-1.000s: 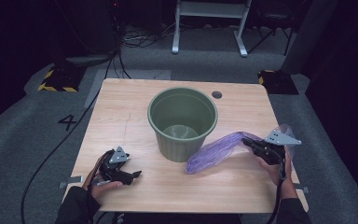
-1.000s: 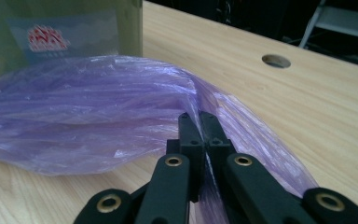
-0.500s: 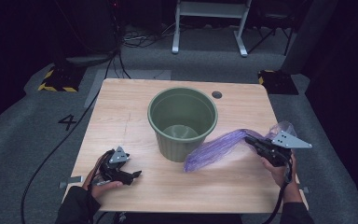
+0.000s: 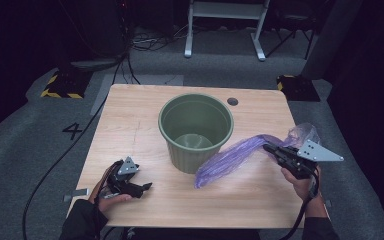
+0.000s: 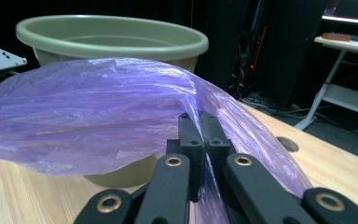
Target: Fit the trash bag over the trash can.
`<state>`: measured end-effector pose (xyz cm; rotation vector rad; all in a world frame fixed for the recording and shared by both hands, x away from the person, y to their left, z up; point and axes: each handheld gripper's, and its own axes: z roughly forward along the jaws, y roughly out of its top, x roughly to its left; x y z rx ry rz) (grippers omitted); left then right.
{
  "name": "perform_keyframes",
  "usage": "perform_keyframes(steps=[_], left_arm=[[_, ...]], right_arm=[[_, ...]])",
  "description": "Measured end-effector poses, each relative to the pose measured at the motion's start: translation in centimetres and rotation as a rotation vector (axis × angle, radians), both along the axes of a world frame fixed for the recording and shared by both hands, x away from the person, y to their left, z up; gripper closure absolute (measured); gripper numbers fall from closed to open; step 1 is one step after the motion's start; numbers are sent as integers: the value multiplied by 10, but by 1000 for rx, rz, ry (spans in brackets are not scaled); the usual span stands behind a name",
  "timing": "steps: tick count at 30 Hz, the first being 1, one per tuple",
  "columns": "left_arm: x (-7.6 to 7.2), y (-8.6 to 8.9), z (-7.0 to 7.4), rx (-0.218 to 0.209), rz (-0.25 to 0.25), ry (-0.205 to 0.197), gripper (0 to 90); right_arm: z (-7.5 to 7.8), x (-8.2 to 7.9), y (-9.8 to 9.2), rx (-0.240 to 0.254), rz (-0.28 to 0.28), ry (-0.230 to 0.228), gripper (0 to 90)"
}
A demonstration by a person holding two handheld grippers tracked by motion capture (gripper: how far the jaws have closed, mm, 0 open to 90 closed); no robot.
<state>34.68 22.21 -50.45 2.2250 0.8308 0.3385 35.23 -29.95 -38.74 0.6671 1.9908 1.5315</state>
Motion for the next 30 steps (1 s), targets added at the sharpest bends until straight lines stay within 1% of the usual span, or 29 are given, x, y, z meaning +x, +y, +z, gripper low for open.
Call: perform_keyframes(steps=[4,6,8,13,21,25,30], left_arm=[[0,0,0,0,0,0,143],[0,0,0,0,-1,0,143],[0,0,0,0,-1,0,143],[0,0,0,-2,-1,1,143],[1,0,0,-2,-3,0,143],[1,0,0,-2,-3,0,143],[1,0,0,-2,-3,0,143]], right_arm=[[6,0,3,11,16,-21,900],[10,0,4,8,9,-28,900],[14,1,5,17,13,-33,900],[23,3,7,10,2,-51,900],[32,6,8,7,-12,-59,900],[40,5,6,8,-14,-77,900],[49,-1,-3,20,-21,-106,900]])
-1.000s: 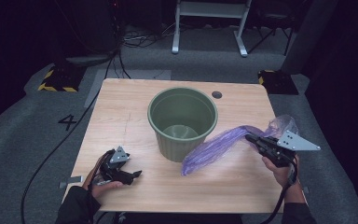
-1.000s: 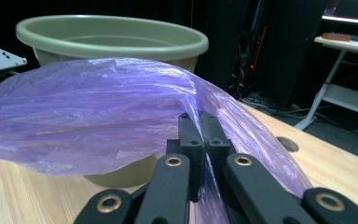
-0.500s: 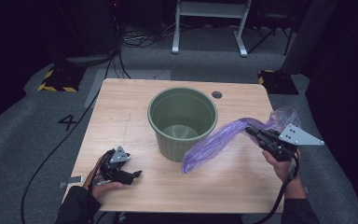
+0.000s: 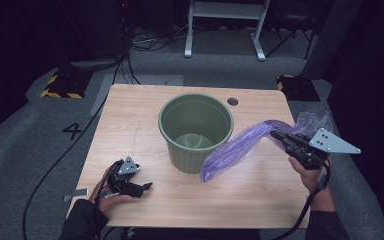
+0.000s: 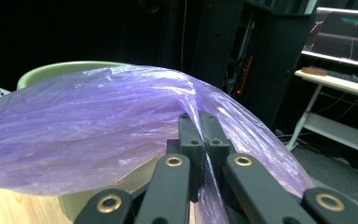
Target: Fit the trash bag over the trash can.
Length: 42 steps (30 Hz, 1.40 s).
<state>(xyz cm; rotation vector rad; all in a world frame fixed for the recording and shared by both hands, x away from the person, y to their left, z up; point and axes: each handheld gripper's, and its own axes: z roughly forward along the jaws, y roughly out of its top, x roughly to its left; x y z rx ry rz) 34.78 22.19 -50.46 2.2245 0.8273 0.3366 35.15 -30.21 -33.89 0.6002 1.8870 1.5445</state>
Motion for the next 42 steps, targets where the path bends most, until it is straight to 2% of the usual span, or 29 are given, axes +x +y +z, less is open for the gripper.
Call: perform_keyframes(steps=[9,10,13,16,19,24,30,34,38,42], left_arm=[[-1,-3,2,12,12,6,157],[-1,-6,3,15,2,11,172],[-7,-13,9,26,-37,-14,192],[-14,-17,24,-36,-69,-47,191],[-21,-20,39,-57,-82,-94,185],[-33,-23,67,-132,-121,-169,190],[-31,-21,82,-151,-96,-203,190],[-25,-11,89,-191,-69,-214,190],[-20,-2,99,-228,-36,-239,193],[-14,6,115,-258,-5,-278,206]], right_arm=[[6,3,-9,36,-50,-2,900],[6,4,-9,39,-59,1,900],[4,9,-7,48,-85,7,900],[3,14,-7,66,-119,14,900],[3,18,-7,84,-128,17,900],[9,21,-8,103,-148,11,900],[17,30,-4,121,-165,9,900],[22,34,3,91,-192,-4,900],[26,40,9,90,-217,-1,900],[27,49,15,100,-211,19,900]])
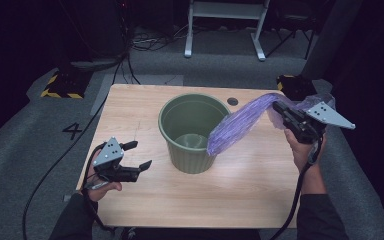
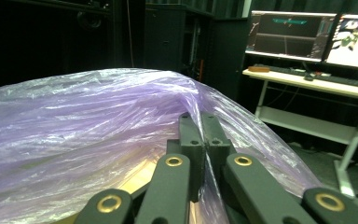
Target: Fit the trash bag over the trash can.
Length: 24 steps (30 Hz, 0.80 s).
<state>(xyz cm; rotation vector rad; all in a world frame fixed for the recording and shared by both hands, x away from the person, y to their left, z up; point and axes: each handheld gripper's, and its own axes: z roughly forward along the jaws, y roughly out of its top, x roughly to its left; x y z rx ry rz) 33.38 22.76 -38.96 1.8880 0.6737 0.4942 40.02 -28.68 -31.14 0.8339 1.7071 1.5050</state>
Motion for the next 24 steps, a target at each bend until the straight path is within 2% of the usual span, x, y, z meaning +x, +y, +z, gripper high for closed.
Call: perform_keyframes(steps=[5,7,9,11,14,16,19,24], left_arm=[[7,-3,17,-6,-10,-29,209],[11,-7,23,3,-17,-30,212],[12,-13,28,-4,-7,-60,216],[16,-19,33,-14,-36,-28,224],[17,-31,39,-3,-69,-47,219],[19,-40,44,-6,-88,-40,219],[20,-53,48,2,-114,-54,219],[29,-72,44,21,-114,-38,219]], right_arm=[[1,7,10,-32,-22,12,900],[1,10,14,-24,-22,19,900],[0,12,18,-25,-35,26,900],[0,14,23,-35,-42,29,900],[-1,16,30,-56,-54,30,900],[-1,16,33,-66,-67,26,900],[0,18,36,-70,-79,22,900],[-3,17,44,-61,-84,22,900]])
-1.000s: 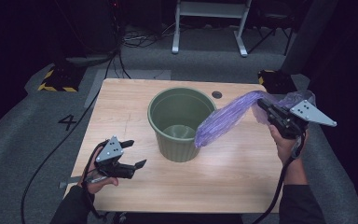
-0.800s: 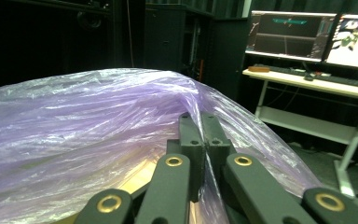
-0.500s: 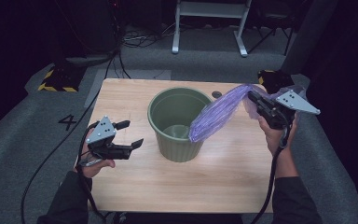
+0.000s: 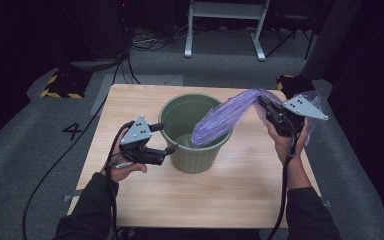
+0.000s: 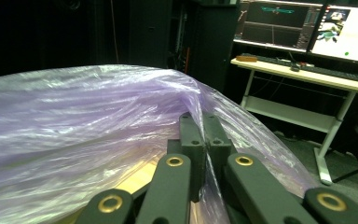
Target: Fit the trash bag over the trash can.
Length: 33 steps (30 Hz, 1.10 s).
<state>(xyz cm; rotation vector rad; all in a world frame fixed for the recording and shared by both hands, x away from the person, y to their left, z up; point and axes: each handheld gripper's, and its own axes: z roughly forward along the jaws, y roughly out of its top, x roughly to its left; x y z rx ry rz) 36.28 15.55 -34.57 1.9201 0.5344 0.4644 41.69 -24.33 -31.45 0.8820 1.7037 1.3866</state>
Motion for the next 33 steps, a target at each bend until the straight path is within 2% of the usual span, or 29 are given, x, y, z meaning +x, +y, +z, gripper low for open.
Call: perform_keyframes(steps=[3,6,9,12,16,21,26,33], left_arm=[[3,-8,-2,-7,-17,7,213],[2,-15,-2,4,-30,-7,203],[1,-20,0,-2,-41,-9,221],[-2,-22,2,-15,-61,-8,217],[-5,-24,6,-23,-58,-18,216],[-3,-29,11,6,-18,-29,217],[-1,-35,19,7,-30,-38,219],[2,-49,25,34,-38,-55,242]], right_arm=[[-4,-2,8,-27,5,-6,900],[-8,-5,18,-59,18,-11,900],[-12,-9,26,-92,40,-19,900],[-16,-13,33,-111,88,-5,900],[-20,-19,42,-147,145,-7,898],[-20,-28,58,-203,213,-14,892],[-21,-33,75,-254,256,-19,890],[-22,-40,94,-259,317,-16,877]])
